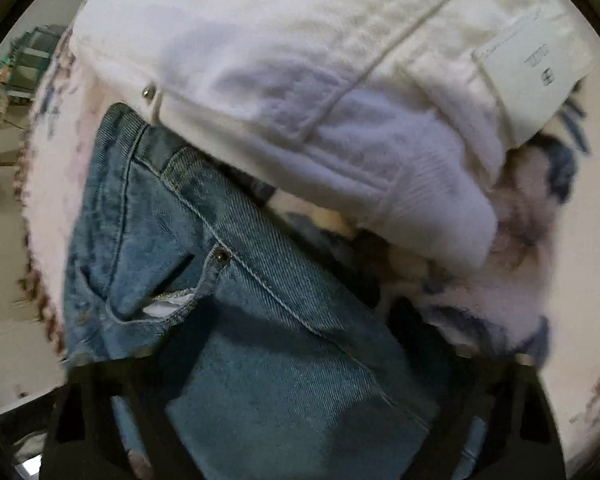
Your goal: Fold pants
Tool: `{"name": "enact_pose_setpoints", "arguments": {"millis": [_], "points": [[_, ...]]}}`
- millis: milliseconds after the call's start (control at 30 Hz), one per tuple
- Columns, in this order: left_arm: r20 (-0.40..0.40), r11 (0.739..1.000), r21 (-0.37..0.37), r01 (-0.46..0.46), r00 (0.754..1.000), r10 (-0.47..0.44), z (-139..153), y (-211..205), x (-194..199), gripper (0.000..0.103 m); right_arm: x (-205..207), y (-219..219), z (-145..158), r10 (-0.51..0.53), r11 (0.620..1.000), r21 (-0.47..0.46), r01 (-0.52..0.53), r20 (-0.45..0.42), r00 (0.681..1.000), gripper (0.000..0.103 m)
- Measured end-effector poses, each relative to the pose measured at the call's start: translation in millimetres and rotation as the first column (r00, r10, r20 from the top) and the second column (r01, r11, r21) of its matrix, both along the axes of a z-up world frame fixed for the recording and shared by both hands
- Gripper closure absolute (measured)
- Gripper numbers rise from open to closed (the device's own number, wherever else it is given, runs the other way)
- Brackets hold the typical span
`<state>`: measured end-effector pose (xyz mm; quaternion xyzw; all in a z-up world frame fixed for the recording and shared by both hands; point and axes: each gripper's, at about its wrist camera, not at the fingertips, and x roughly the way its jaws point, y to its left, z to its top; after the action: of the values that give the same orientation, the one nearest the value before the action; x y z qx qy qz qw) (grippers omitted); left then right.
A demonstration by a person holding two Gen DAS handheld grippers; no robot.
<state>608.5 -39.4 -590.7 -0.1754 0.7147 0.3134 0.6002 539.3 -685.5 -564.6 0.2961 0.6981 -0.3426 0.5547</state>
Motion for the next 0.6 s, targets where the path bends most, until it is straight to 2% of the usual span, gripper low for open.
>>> {"name": "enact_pose_setpoints", "arguments": {"millis": [33,100,133,167,233,400,500,600], "points": [[0.019,1.000,-0.006,0.014,1.000,-0.014,5,0,-2,0.049,-2,0,-1,-0.006,1.000,-0.001,0.006,0.010,1.000,0.018],[0.074,0.998,-0.039,0.048,0.996,-0.045,19,0,-9,0.067,-8,0,1,0.002,1.000,-0.020,-0.001,0.028,1.000,0.045],[0.099,0.997,-0.060,0.053,0.994,-0.047,24,1,-12,0.077,-12,1,3,0.000,1.000,-0.022,0.001,0.037,0.999,0.075],[0.136,0.994,-0.093,0.058,0.990,-0.045,31,2,-17,0.083,-16,1,7,-0.008,1.000,-0.018,0.009,0.056,0.998,0.095],[0.197,0.989,-0.137,0.059,0.980,-0.031,48,6,-32,0.091,-29,2,15,-0.030,0.999,-0.016,0.031,0.080,0.996,0.096],[0.343,0.976,-0.204,0.081,0.939,-0.006,107,19,-88,0.096,-65,12,62,0.011,0.998,-0.058,-0.001,0.175,0.984,0.097],[0.405,0.961,-0.264,0.081,0.914,0.034,146,31,-135,0.096,-107,18,100,0.042,0.997,-0.073,-0.027,0.223,0.974,0.097],[0.434,0.946,-0.309,0.094,0.899,0.052,171,47,-195,0.096,-166,23,138,0.050,0.995,-0.092,-0.028,0.250,0.967,0.097]]}}
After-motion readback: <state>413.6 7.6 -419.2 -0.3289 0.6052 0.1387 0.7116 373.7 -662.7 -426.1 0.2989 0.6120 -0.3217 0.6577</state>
